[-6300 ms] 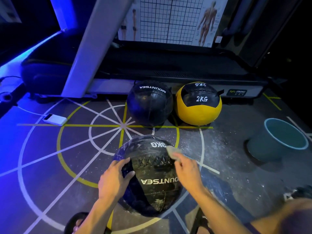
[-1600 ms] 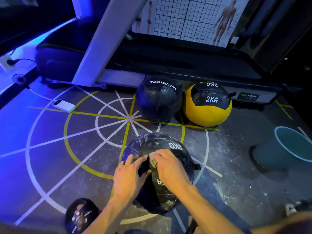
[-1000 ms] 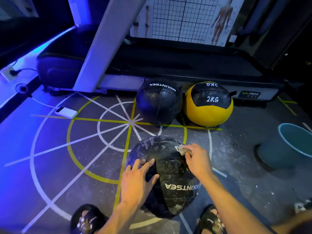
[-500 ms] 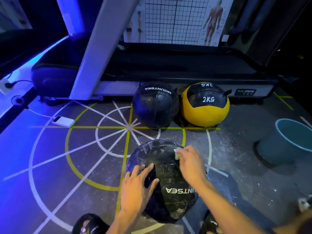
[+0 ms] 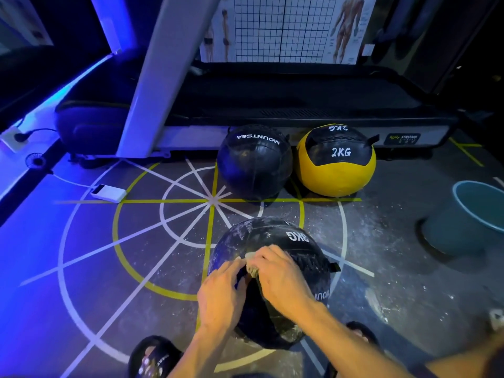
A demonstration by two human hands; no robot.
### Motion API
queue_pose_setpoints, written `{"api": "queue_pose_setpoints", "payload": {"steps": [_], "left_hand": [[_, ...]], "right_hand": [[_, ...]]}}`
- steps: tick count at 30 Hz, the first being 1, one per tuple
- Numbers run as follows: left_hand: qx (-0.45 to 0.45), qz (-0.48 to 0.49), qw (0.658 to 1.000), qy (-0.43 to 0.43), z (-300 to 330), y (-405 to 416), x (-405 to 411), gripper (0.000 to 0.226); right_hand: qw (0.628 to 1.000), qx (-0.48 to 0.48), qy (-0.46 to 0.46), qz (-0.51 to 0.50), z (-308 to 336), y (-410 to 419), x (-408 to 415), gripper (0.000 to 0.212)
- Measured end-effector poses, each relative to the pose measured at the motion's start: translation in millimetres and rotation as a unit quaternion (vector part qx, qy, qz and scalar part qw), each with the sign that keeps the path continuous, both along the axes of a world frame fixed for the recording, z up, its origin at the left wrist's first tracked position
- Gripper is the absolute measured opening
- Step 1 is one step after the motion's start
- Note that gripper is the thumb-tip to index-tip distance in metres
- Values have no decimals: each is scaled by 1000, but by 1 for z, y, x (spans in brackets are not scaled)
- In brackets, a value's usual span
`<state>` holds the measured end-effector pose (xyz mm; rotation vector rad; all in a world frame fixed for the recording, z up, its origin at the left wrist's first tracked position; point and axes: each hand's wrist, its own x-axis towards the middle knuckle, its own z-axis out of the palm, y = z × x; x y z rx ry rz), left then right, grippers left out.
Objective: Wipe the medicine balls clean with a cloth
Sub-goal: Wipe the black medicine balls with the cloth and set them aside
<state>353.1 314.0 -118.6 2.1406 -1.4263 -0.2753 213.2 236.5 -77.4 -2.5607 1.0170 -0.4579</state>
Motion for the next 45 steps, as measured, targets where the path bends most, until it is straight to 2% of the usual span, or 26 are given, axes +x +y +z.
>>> {"api": "queue_pose_setpoints", "payload": {"steps": [6, 8, 10, 12, 15, 19, 22, 24, 27, 30, 32, 34, 36, 39, 42, 45], "left_hand": [[-16, 10, 1000, -20, -3, 5, 4, 29], [-21, 7, 1000, -13, -2, 5, 4, 30], [-20, 4, 1000, -11, -2, 6, 2, 31], [-19, 0, 1000, -13, -1, 5, 2, 31], [-14, -6, 1000, -4, -2, 3, 7, 29], [-11, -8, 1000, -21, -7, 3, 10, 28], [-16, -22, 1000, -15, -7, 6, 7, 37], [-18, -35, 999, 7, -5, 6, 6, 50], [-5, -46, 999, 16, -5, 6, 4, 66], [-4, -41, 999, 29, -6, 6, 3, 71], [-5, -35, 999, 22, -7, 4, 2, 75], [-7, -23, 1000, 4, -9, 2, 3, 78], [3, -9, 1000, 4, -9, 0, 6, 81], [15, -19, 1000, -6, -8, 0, 7, 87], [29, -40, 999, -18, -3, 1, -1, 88], [56, -63, 996, 5, 0, -2, -6, 97]], "right_hand": [[988, -25, 86, 124, -2, 9, -39, 32], [993, -8, 81, 81, 7, 2, -44, 26], [1000, -5, 6, -22, 16, -12, -34, 19], [997, -17, -33, -67, 18, -20, -14, 24], [1000, 5, 16, 0, 6, -2, 4, 34], [996, -38, 3, 77, -21, 21, -26, 22], [994, -35, 16, 103, -21, 28, -42, 32], [999, -28, 6, 42, -12, 20, -42, 34], [989, 20, -94, -113, 5, -8, -31, 29], [978, 21, -119, -171, 15, -33, -12, 28], [990, 46, -70, -115, 21, -39, 3, 27], [996, 76, 36, -12, 23, -34, 14, 25], [988, 37, 129, 77, 22, -22, 12, 26], [972, -3, 162, 171, 23, -13, -9, 29], [973, 19, 186, 135, 36, -31, -11, 27], [989, 34, 141, 36, 39, -43, 2, 28]]}}
